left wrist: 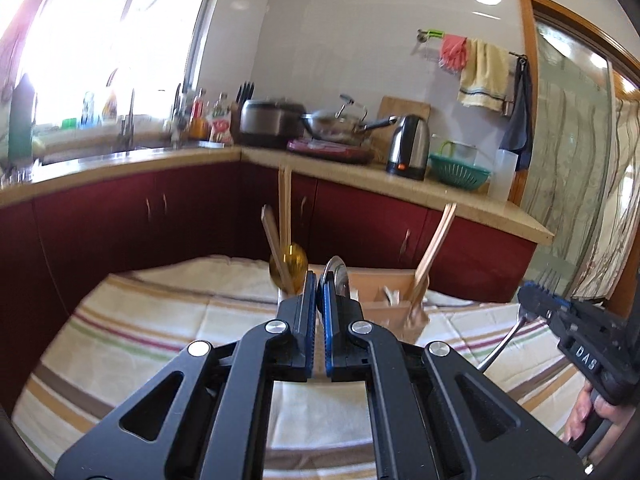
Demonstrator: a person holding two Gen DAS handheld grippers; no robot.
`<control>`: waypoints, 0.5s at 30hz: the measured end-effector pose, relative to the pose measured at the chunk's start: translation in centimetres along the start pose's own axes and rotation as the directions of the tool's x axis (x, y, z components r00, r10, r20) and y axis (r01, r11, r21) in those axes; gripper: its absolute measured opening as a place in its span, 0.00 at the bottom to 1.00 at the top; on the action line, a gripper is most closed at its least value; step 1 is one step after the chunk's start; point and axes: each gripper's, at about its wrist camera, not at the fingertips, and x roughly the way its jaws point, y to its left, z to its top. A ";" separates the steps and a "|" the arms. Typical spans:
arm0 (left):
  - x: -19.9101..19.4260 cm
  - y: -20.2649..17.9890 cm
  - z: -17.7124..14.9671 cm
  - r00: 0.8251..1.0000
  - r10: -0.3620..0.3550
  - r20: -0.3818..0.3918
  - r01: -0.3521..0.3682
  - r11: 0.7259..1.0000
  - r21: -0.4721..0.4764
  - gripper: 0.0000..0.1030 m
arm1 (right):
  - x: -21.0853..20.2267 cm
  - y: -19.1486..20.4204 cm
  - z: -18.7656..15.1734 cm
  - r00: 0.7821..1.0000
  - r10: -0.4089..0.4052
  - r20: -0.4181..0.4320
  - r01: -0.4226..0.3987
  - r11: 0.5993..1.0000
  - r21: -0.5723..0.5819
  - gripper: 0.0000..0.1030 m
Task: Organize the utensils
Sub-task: 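Lower steel spoon into caddy and open left tool while right tool releases fork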
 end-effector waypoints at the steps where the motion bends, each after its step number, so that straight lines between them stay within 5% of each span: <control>1: 0.0 -0.2 0.5 1.000 0.002 0.011 -0.002 1.000 0.014 0.04 | 0.0 0.1 0.8 1.000 0.001 0.019 0.000 1.000 -0.011 0.02; 15: 4.3 -1.4 6.2 0.986 0.103 0.134 -0.128 0.973 0.194 0.04 | 4.7 0.8 6.5 0.991 0.015 0.134 -0.006 0.997 -0.072 0.02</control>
